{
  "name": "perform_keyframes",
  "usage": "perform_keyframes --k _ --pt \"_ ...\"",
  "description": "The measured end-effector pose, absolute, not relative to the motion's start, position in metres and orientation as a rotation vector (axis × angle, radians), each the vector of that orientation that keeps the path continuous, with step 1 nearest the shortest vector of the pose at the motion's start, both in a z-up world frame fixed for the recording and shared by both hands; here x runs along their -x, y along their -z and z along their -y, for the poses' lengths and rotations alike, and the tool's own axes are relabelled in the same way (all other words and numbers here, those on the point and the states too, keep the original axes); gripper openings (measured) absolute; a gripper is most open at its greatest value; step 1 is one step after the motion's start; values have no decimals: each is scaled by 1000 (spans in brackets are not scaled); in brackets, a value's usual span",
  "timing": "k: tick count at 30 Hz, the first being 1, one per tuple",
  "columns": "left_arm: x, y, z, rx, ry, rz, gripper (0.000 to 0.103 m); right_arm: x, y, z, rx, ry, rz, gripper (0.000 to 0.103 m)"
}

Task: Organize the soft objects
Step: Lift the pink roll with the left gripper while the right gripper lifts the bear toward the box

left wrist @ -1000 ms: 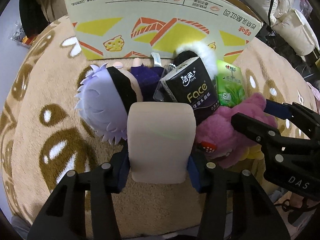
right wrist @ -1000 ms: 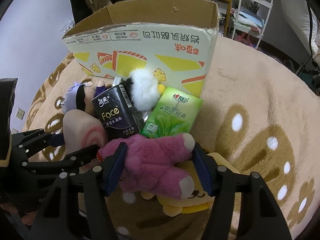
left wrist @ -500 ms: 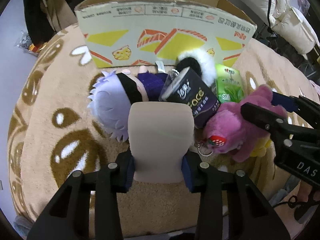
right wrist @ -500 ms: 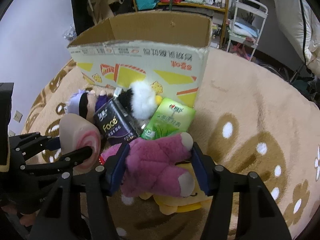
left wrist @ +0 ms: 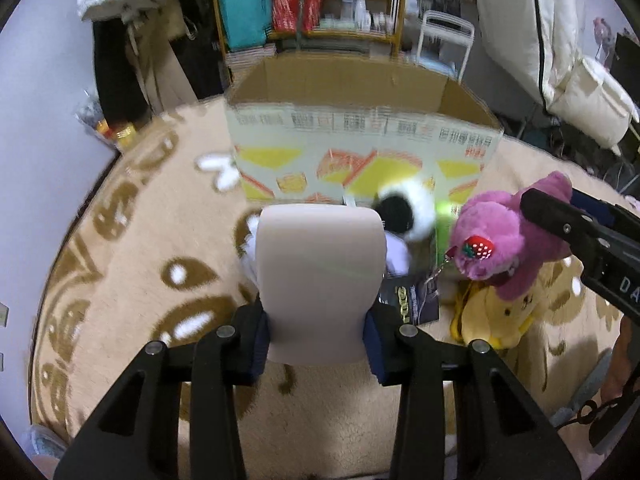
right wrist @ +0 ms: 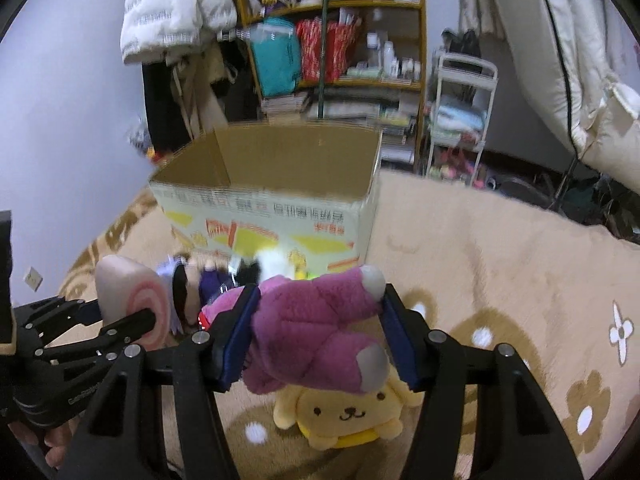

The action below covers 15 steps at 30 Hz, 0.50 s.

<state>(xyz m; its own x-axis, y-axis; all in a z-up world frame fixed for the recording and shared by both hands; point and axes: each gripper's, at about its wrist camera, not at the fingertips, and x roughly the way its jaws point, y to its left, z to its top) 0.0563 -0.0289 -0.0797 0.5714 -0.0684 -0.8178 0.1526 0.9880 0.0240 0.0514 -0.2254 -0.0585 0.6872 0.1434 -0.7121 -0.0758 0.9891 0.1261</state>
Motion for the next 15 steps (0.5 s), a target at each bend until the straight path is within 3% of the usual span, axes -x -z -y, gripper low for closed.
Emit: perform_keyframes --k 15 --pt "-34 6 22 -128 80 -590 38 -39 -1 238 -155 -110 -546 63"
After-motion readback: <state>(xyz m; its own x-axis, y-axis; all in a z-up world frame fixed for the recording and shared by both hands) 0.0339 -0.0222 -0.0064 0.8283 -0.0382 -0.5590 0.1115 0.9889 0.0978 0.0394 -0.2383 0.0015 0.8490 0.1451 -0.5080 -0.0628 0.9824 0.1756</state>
